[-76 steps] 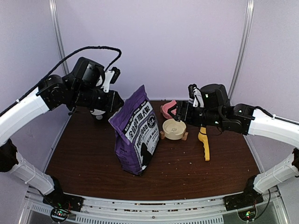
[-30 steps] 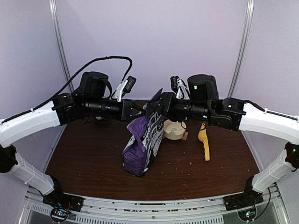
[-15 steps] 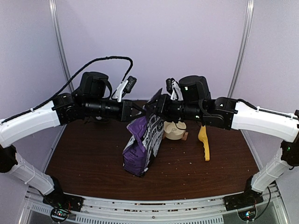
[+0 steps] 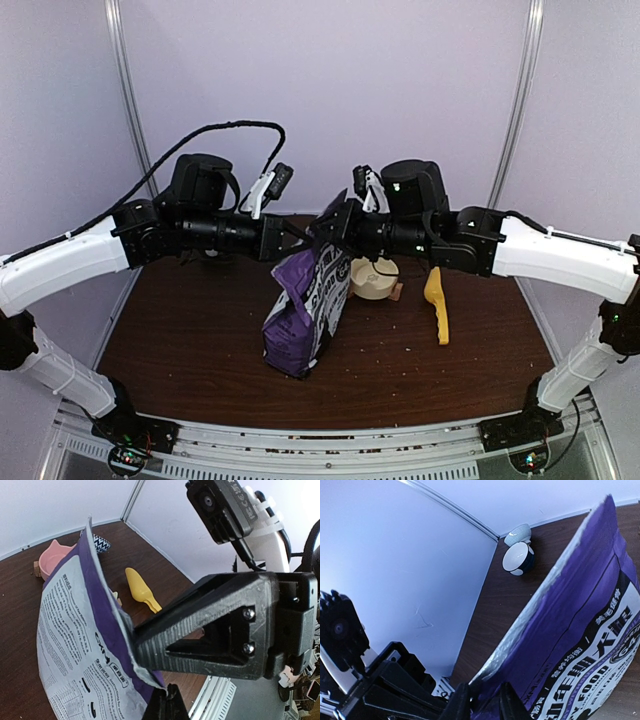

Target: Serve the pet food

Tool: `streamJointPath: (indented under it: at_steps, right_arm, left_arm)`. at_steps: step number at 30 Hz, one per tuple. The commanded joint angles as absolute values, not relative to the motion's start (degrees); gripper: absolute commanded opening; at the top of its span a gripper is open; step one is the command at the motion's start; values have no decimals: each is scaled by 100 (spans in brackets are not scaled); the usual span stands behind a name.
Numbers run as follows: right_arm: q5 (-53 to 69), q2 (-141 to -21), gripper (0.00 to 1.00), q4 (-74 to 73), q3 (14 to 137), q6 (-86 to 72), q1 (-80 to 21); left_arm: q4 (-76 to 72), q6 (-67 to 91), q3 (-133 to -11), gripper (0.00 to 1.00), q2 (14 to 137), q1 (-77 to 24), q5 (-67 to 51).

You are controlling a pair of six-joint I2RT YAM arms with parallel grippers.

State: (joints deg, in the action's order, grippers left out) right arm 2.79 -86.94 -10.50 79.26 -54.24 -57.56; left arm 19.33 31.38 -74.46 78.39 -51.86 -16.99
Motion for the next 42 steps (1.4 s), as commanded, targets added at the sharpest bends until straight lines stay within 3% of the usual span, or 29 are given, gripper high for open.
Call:
streamJointPath:
  at_steps: [1,4,9,14,21,25,32,38,42]
  right_arm:
    - [228,-8725,12,-1130,7937,-5388,-5726]
    - [161,-8638,0,-1094,7798,-5388,-5729]
    - [82,-8498,0,-1051,7658,-5347,-5718]
    - [55,-8481,0,-1065,7638,-5300,-5718]
    - [84,-8499,0,-1055,7628,-5298,-5715]
    - [38,-8486,0,-1074,7629,-5291,-5720]
    - [47,-8499,0,-1068,7636,-5287,-5713]
    - [35,-8482,0,-1081,7634,-5282,-5715]
    - [46,-8490,0,-1081,7634,-5282,-5714]
  left_arm:
    - [1559,2983,-7517,0,7827,-5302,-2004]
    - [1691,2995,-7586,0,7758,-5300,-1763]
    - [1715,2980,-7689,31,7564,-5300,-1405]
    - [2202,2936,-8016,44,7548,-5299,-709]
    - [2885,2979,-8236,52,7563,-5300,324]
    - [3269,3038,-8422,51,7597,-5300,645]
    - [3539,3104,-8490,37,7656,-5300,742]
    - [3486,3171,-8510,37,7742,-5300,427]
    - [3409,3190,-8454,42,7722,-5300,330]
